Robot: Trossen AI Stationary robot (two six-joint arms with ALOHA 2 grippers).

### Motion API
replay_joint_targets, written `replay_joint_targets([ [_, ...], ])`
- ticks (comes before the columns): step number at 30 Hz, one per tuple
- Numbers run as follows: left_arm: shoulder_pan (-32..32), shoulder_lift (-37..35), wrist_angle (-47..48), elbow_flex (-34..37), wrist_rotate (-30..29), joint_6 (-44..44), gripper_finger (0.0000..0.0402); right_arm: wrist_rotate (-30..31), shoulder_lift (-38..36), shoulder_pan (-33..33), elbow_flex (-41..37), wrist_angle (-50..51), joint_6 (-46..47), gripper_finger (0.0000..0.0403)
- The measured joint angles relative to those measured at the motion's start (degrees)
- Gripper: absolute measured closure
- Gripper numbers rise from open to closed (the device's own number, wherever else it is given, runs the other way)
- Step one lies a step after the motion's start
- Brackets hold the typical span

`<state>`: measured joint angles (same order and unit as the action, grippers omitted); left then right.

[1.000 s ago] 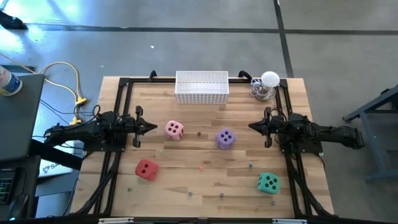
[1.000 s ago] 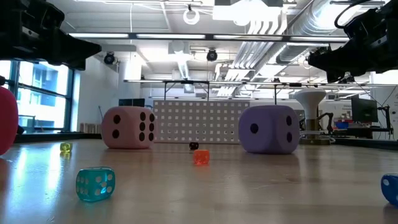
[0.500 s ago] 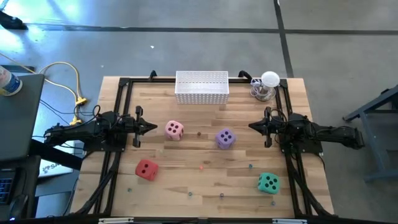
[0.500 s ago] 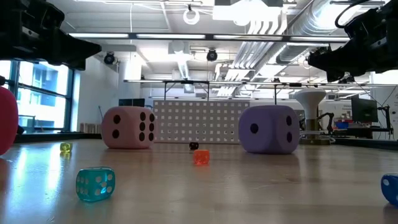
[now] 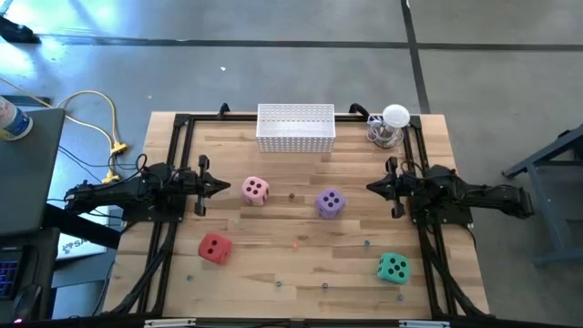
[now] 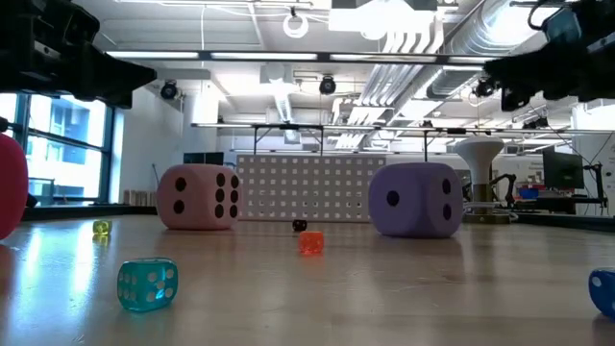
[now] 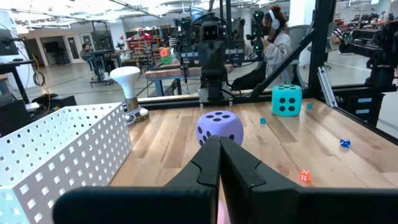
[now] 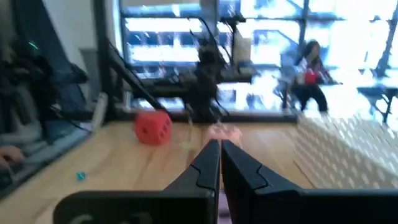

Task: Pick & Place Dice
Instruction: Put the large purple dice into the white bin

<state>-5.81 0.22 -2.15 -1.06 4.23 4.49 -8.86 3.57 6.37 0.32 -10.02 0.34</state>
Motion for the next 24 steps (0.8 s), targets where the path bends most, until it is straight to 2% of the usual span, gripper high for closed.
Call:
replay_joint_targets([
  [3, 0.01, -0.01, -0.02, 0.0, 0.0, 0.0, 0.0401, -4.02, 0.02, -0.12, 0.1, -8.76, 3.46, 0.0384],
  [5, 0.01, 0.0, -0.01, 0.0, 0.01, 0.0, 0.0401, -4.71, 0.1, -0.63, 0.58, -10.46, 6.05, 0.0361],
  [8, 0.0, -0.01, -0.01, 0.0, 0.0, 0.0, 0.0401, -0.74, 0.25, -1.52, 2.51, -10.78, 7.1, 0.0305],
  [12, 0.01, 0.01, -0.02, 0.0, 0.02, 0.0, 0.0401, 7.33, 2.54, -2.94, 3.63, -11.14, 7.14, 0.0204],
  [17, 0.0, 0.0, -0.02, 0.0, 0.0, 0.0, 0.0401, 12.37, 7.3, -4.87, 6.42, -12.07, 7.39, 0.0084],
  [20, 0.0, 0.01, -0.02, 0.0, 0.02, 0.0, 0.0401, 13.54, 10.86, -6.03, 7.98, -13.5, 9.78, 0.0037],
  [24, 0.01, 0.01, -0.03, 0.0, 0.02, 0.0, 0.0401, 12.29, 14.23, -6.78, 8.17, -17.39, 7.82, 0.0007],
])
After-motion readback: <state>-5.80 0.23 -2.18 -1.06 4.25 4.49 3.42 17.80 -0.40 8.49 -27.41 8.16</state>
